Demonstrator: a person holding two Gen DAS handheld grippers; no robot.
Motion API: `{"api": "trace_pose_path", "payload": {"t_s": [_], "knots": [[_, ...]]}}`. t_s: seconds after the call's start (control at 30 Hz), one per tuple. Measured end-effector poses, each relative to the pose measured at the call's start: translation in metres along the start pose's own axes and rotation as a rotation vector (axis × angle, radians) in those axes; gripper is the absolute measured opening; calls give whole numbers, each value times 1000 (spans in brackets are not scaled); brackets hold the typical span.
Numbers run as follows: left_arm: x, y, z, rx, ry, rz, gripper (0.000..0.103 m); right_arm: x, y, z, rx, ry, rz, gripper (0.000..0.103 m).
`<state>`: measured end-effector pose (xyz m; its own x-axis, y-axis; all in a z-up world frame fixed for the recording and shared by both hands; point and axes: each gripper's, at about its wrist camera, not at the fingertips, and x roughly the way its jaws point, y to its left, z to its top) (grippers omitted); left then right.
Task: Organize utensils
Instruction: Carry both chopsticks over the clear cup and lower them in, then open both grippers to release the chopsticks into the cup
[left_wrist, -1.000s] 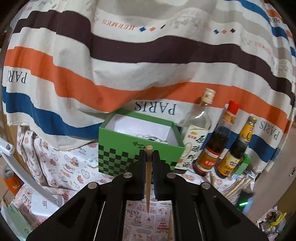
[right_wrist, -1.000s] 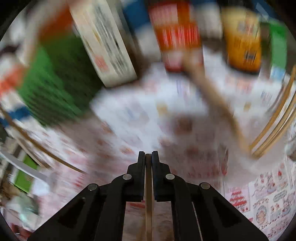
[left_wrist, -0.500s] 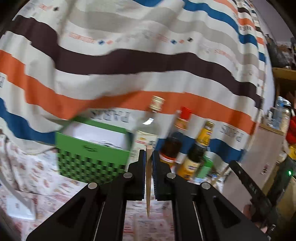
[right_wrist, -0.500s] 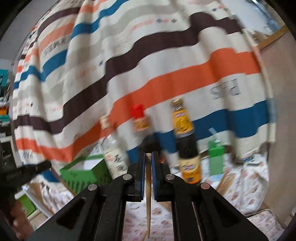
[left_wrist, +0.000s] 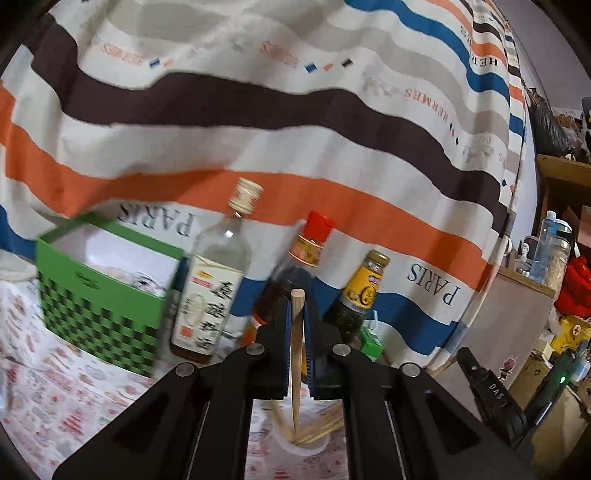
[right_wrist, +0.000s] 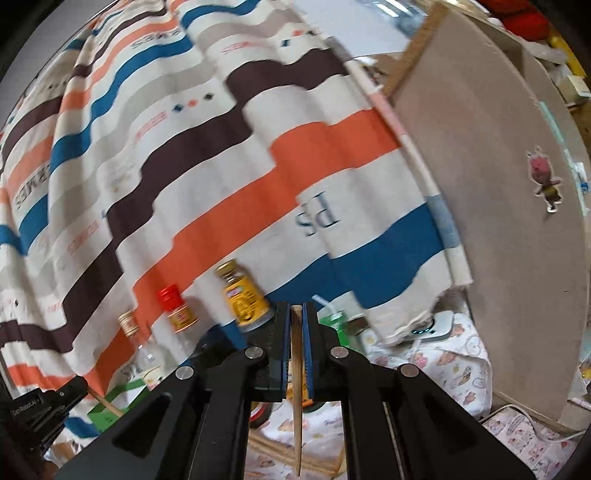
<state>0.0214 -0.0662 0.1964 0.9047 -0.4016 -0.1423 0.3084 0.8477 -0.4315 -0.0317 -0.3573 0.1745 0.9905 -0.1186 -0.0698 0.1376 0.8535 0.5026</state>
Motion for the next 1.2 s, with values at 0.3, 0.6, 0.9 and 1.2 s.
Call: {"api": "trace_pose_path", "payload": {"t_s": [0.3,0.6,0.9,1.2], "knots": [[55,-2,-37,-29,100,49,6,30,-8,-18,-45,52,-39,8],[92,-7,-58,46,189,69,6,62,-3,-47,-182,126,-60,8],[124,-16,-69,125,298,123,6,88,-8,-68,-195,257,-23,8],[141,3,-81,75,366,125,7,99,-15,-76,-169,306,-24,8]]}}
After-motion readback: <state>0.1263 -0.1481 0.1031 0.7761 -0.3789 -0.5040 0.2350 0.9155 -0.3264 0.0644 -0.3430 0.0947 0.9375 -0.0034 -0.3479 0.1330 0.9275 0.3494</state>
